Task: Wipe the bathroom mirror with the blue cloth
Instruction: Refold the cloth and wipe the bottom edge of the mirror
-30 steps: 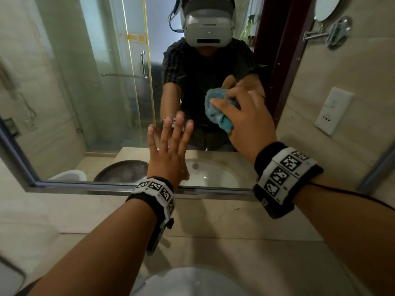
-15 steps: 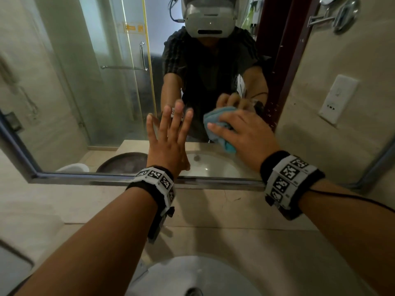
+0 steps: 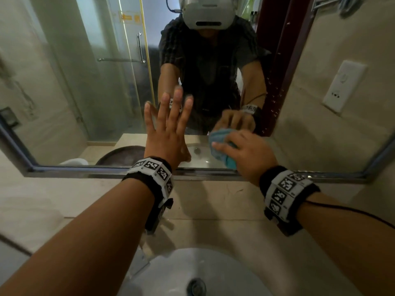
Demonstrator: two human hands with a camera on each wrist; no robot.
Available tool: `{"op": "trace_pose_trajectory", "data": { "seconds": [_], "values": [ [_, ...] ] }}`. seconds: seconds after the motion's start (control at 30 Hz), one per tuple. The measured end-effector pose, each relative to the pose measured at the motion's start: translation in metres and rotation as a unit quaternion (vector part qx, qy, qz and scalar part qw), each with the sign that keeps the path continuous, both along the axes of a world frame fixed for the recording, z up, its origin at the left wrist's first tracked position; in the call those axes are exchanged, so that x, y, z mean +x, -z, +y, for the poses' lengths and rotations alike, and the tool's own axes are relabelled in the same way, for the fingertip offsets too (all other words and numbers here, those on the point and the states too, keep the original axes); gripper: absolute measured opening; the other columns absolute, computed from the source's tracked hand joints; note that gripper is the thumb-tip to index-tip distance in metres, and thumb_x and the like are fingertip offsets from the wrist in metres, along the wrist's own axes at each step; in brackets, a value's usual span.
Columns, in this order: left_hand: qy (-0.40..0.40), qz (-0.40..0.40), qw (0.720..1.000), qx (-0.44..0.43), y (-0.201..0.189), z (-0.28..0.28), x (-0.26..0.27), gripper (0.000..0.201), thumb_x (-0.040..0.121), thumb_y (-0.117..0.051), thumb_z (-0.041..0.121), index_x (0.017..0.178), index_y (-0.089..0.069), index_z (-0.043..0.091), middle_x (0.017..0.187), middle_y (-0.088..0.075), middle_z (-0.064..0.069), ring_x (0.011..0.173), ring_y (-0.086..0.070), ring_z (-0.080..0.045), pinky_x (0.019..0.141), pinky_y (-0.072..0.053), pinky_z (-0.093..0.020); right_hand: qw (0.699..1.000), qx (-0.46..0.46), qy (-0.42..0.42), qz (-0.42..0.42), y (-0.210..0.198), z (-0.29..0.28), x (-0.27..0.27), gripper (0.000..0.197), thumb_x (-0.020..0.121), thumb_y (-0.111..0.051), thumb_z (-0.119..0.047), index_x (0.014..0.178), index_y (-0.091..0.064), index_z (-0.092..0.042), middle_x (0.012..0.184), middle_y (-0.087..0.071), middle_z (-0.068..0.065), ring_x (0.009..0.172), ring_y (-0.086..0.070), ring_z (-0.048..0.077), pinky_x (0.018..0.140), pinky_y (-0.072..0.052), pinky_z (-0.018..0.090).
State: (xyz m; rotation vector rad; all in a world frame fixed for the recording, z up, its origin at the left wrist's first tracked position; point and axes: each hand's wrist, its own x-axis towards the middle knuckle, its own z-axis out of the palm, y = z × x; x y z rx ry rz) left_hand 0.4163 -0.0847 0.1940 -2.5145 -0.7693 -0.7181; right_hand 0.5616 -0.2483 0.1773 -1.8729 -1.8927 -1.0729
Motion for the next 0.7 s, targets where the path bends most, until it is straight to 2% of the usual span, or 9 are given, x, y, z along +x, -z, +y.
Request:
{"op": "trace_pose_trajectory", "data": {
  "seconds": [0.07, 0.13, 0.23, 0.3, 0.37, 0.47, 0.57, 0.63, 0.7],
  "values": [
    [0.001, -0.006, 1.0, 0.01, 0.002, 0.002, 0.0, 0.15, 0.052, -0.072, 0.072, 0.139, 0.035, 0.013, 0.138, 0.05, -0.01, 0.138, 0.016, -0.036, 0.109, 0.006, -0.059, 0.995, 0.092, 0.008, 0.042, -0.028, 0.015, -0.008, 0.054, 0.063, -0.081, -0.015, 0.115, -0.064, -0.011, 0.103, -0.062, 0.016, 0.089, -0.055, 0.035, 0.067, -0.054, 0.046],
    [-0.001, -0.009, 1.0, 0.01, 0.003, 0.002, 0.001, 0.149, 0.053, -0.072, 0.072, 0.139, 0.035, 0.014, 0.138, 0.05, -0.01, 0.139, 0.017, -0.035, 0.109, 0.007, -0.059, 0.989, 0.135, 0.021, 0.055, -0.037, 0.025, -0.018, 0.052, 0.066, -0.076, -0.015, 0.117, -0.063, -0.013, 0.108, -0.06, 0.014, 0.095, -0.047, 0.029, 0.069, -0.053, 0.044],
    [0.002, 0.0, 1.0, 0.014, 0.004, 0.002, 0.001, 0.145, 0.057, -0.068, 0.072, 0.138, 0.037, 0.013, 0.14, 0.048, -0.011, 0.138, 0.019, -0.035, 0.109, 0.008, -0.059, 0.999, 0.02, 0.04, 0.005, 0.008, 0.02, -0.018, 0.062, 0.061, -0.078, -0.018, 0.121, -0.061, -0.015, 0.114, -0.059, 0.014, 0.099, -0.053, 0.033, 0.075, -0.053, 0.047],
    [0.0, -0.002, 1.0, 0.021, 0.002, -0.002, -0.001, 0.143, 0.058, -0.07, 0.07, 0.14, 0.034, 0.013, 0.148, 0.035, -0.013, 0.14, 0.015, -0.036, 0.111, 0.005, -0.059, 0.994, -0.103, 0.048, -0.011, 0.047, 0.005, -0.013, 0.067, 0.057, -0.085, -0.019, 0.12, -0.061, -0.015, 0.113, -0.059, 0.013, 0.095, -0.059, 0.034, 0.075, -0.054, 0.047],
    [0.01, -0.014, 1.0, 0.016, 0.004, -0.008, -0.006, 0.14, 0.057, -0.074, 0.064, 0.146, 0.022, 0.015, 0.152, 0.022, -0.012, 0.142, 0.011, -0.036, 0.113, 0.002, -0.058, 0.99, -0.131, 0.045, 0.005, 0.06, -0.007, -0.009, 0.063, 0.06, -0.085, -0.019, 0.118, -0.063, -0.016, 0.111, -0.061, 0.011, 0.092, -0.06, 0.032, 0.073, -0.054, 0.045],
    [0.058, 0.012, 0.997, 0.044, 0.024, -0.021, -0.011, 0.129, 0.062, -0.073, 0.061, 0.149, 0.012, 0.016, 0.155, 0.013, -0.012, 0.144, 0.008, -0.031, 0.114, 0.005, -0.055, 0.996, -0.049, 0.05, 0.049, 0.026, -0.006, -0.014, 0.065, 0.055, -0.087, -0.012, 0.115, -0.064, -0.014, 0.109, -0.061, 0.014, 0.087, -0.06, 0.036, 0.062, -0.055, 0.042],
    [0.068, 0.012, 0.997, 0.032, 0.04, -0.024, -0.005, 0.124, 0.068, -0.071, 0.058, 0.148, 0.013, 0.014, 0.155, 0.011, -0.011, 0.144, 0.008, -0.029, 0.115, 0.003, -0.052, 0.989, 0.095, 0.067, 0.09, -0.025, 0.008, -0.026, 0.062, 0.059, -0.08, -0.006, 0.117, -0.061, -0.013, 0.113, -0.059, 0.017, 0.096, -0.057, 0.038, 0.067, -0.054, 0.044],
    [0.054, 0.001, 0.998, 0.021, 0.044, -0.02, 0.001, 0.123, 0.069, -0.072, 0.055, 0.148, 0.013, 0.013, 0.155, 0.012, -0.011, 0.144, 0.008, -0.029, 0.116, 0.001, -0.052, 0.986, 0.129, 0.07, 0.079, -0.033, 0.018, -0.029, 0.056, 0.063, -0.078, -0.01, 0.116, -0.061, -0.015, 0.117, -0.055, 0.014, 0.102, -0.051, 0.035, 0.07, -0.052, 0.045],
    [0.047, -0.001, 0.999, 0.028, 0.048, -0.016, 0.006, 0.123, 0.068, -0.072, 0.053, 0.147, 0.014, 0.013, 0.155, 0.01, -0.01, 0.144, 0.007, -0.029, 0.116, 0.003, -0.051, 0.991, 0.116, 0.059, 0.041, -0.015, 0.023, -0.025, 0.05, 0.068, -0.075, -0.016, 0.116, -0.062, -0.018, 0.122, -0.044, 0.01, 0.106, -0.041, 0.031, 0.075, -0.05, 0.048]
  ]
}}
